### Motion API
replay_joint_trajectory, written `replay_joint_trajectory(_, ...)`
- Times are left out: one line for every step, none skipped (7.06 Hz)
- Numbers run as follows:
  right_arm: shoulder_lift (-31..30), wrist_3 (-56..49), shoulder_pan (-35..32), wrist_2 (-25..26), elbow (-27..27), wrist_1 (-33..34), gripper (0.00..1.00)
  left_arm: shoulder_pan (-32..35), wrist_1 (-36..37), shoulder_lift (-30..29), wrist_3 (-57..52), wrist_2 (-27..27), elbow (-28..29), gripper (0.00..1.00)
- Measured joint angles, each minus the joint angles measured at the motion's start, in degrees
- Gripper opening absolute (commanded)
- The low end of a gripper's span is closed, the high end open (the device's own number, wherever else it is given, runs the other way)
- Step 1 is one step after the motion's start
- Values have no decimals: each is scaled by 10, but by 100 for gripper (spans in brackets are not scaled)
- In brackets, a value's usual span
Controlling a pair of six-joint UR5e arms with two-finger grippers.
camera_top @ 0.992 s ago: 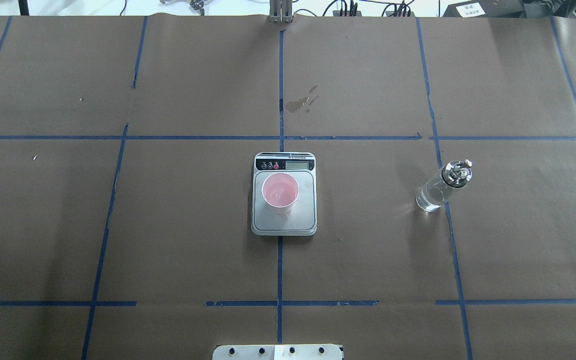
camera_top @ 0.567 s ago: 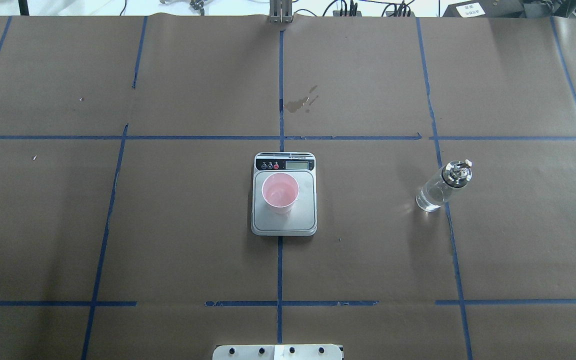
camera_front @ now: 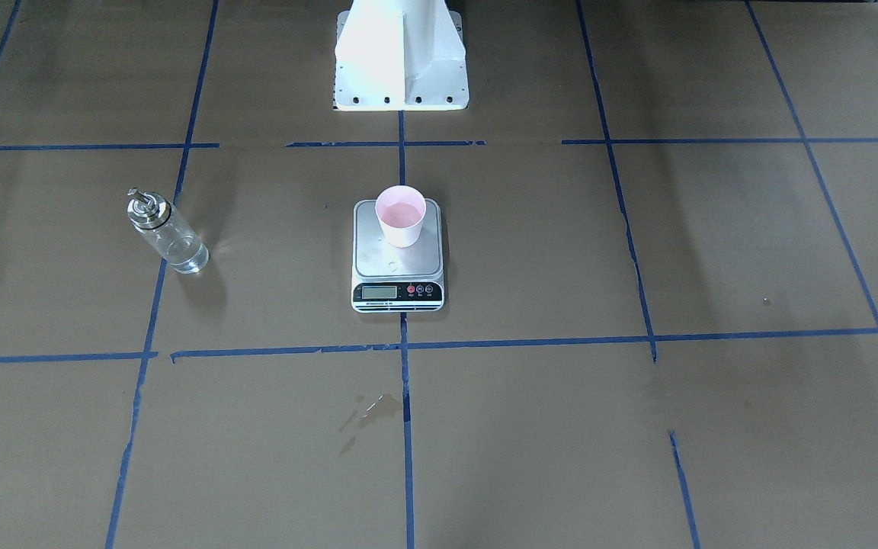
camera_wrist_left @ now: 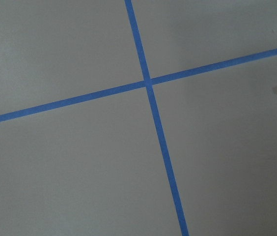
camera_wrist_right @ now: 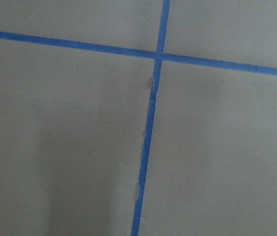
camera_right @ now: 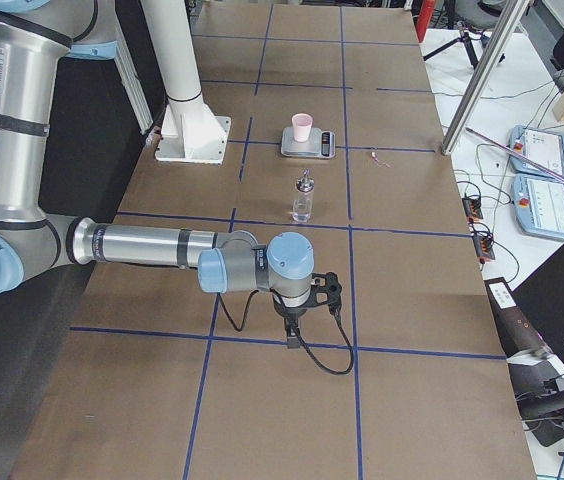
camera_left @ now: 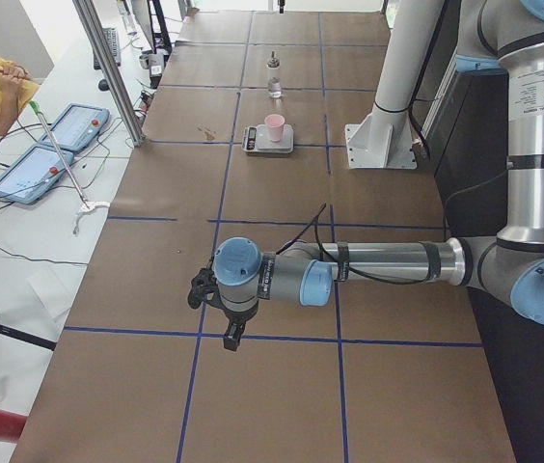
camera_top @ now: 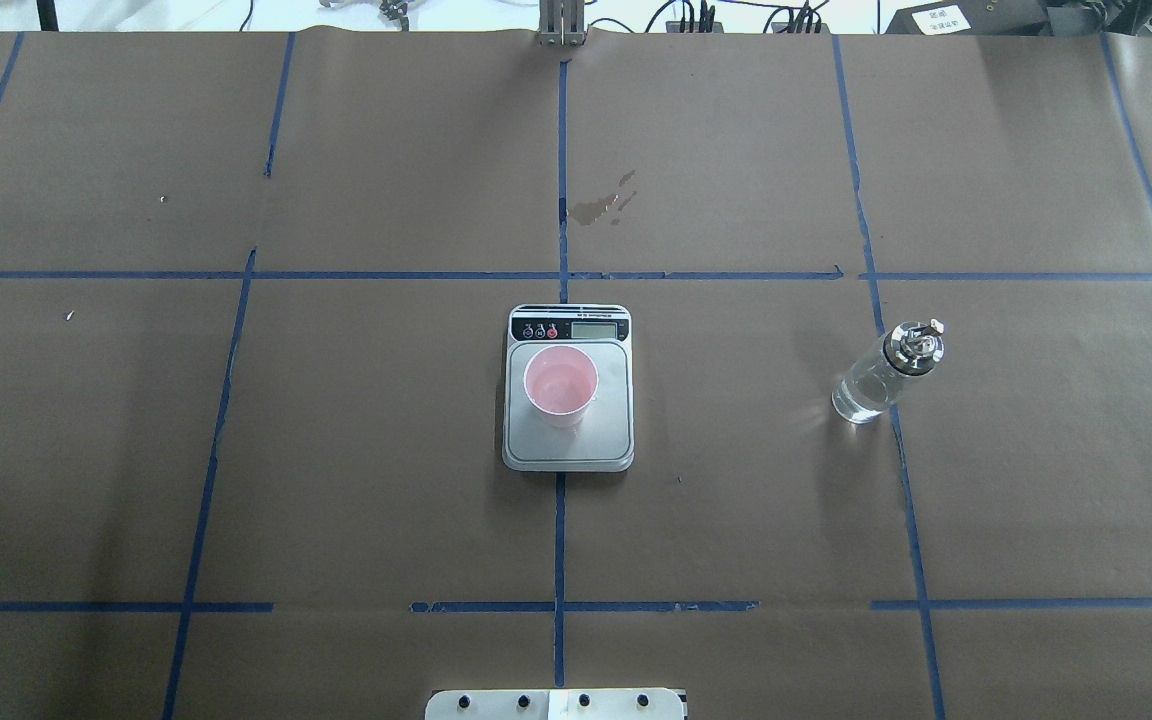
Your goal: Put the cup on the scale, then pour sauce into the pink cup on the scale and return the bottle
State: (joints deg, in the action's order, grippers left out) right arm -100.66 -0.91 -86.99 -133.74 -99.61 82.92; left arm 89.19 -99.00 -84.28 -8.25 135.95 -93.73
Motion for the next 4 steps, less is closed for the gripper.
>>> replay_joint_trajectory(11,-2,-1,1,6,4,100,0,7,-4,0,0,-1,100)
replay_joint_trajectory(19,-1,-1,1,14,5,100,1,20,-8,0,-1,-5,100)
replay_joint_trajectory(23,0,-1,2,21,5,100,2,29,-9,0,-1,-8,100)
replay_joint_trajectory(25,1,-1,2,26,3,100,3,30,-9,0,-1,-8,100)
